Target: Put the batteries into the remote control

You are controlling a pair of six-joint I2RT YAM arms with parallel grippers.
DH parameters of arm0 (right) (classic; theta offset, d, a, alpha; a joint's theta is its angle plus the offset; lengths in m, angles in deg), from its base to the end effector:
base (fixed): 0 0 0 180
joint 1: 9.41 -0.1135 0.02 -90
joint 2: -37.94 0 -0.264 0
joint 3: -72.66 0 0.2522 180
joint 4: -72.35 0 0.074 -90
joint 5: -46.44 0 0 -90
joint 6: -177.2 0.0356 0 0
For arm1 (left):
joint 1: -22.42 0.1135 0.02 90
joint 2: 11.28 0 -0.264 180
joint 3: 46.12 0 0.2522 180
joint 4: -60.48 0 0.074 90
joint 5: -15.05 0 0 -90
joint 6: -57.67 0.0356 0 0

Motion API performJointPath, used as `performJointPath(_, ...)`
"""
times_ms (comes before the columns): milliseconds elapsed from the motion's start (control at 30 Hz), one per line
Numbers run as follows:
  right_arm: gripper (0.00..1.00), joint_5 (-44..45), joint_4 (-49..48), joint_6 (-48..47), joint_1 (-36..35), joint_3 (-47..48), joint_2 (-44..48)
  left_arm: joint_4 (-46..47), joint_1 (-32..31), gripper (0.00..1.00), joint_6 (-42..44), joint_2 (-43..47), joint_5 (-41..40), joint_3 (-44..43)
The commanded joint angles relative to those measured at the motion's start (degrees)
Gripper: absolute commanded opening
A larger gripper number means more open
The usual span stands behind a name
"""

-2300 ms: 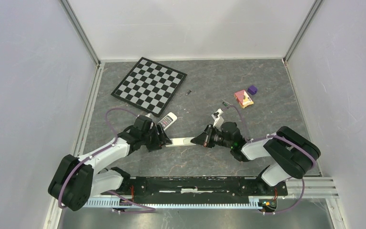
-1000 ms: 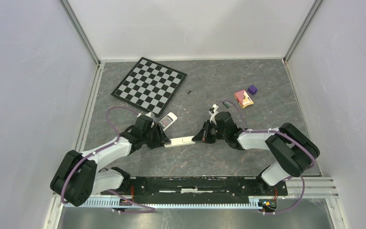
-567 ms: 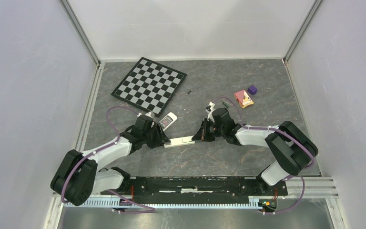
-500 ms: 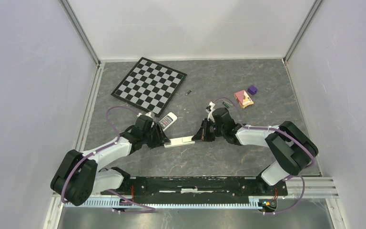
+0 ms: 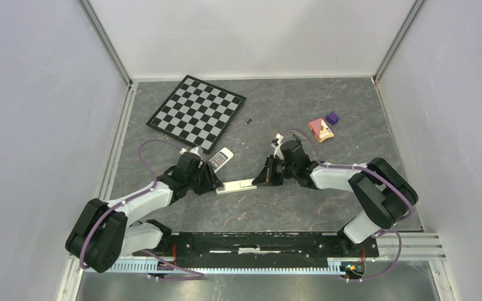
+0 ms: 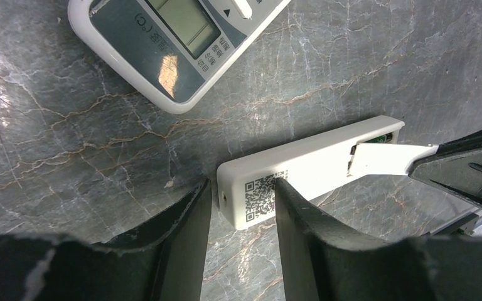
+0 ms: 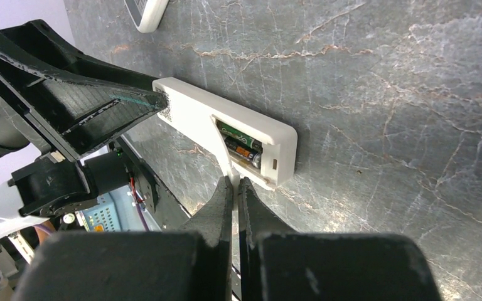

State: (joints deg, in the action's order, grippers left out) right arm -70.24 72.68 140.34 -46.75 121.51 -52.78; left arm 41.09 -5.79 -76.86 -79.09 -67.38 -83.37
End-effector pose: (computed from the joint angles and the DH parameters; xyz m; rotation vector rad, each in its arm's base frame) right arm 0.2205 0.1883 0.1381 0.0863 2.6008 1.2464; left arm 0.1809 -0.1024 0.1461 -0.3032 2.5508 -0.6918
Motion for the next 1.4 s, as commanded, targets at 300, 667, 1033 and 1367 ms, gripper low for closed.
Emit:
performJointPath(300, 0.0, -6.6, 7.1, -5.7, 0.3, 4.5, -3.5, -1.2, 0.1, 0.48, 3.7, -0.2, -3.7, 1.0)
performJointPath(667, 0.0, -7.9, 8.9, -6.8, 1.7, 5.9, -4.1, -1.1, 0.1, 0.47, 3.9, 0.0, -3.7, 1.0)
performJointPath(1033, 0.06, -3.8, 7.7, -4.9, 1.6, 3.3, -2.7, 0.3, 0.1, 0.47, 3.0, 0.0, -1.3, 0.8)
performJointPath(1367, 0.21, -2.8, 11.0, -6.5, 1.5, 5.8, -2.4, 0.3, 0.1, 0.47, 3.0, 0.1, -1.2, 0.5)
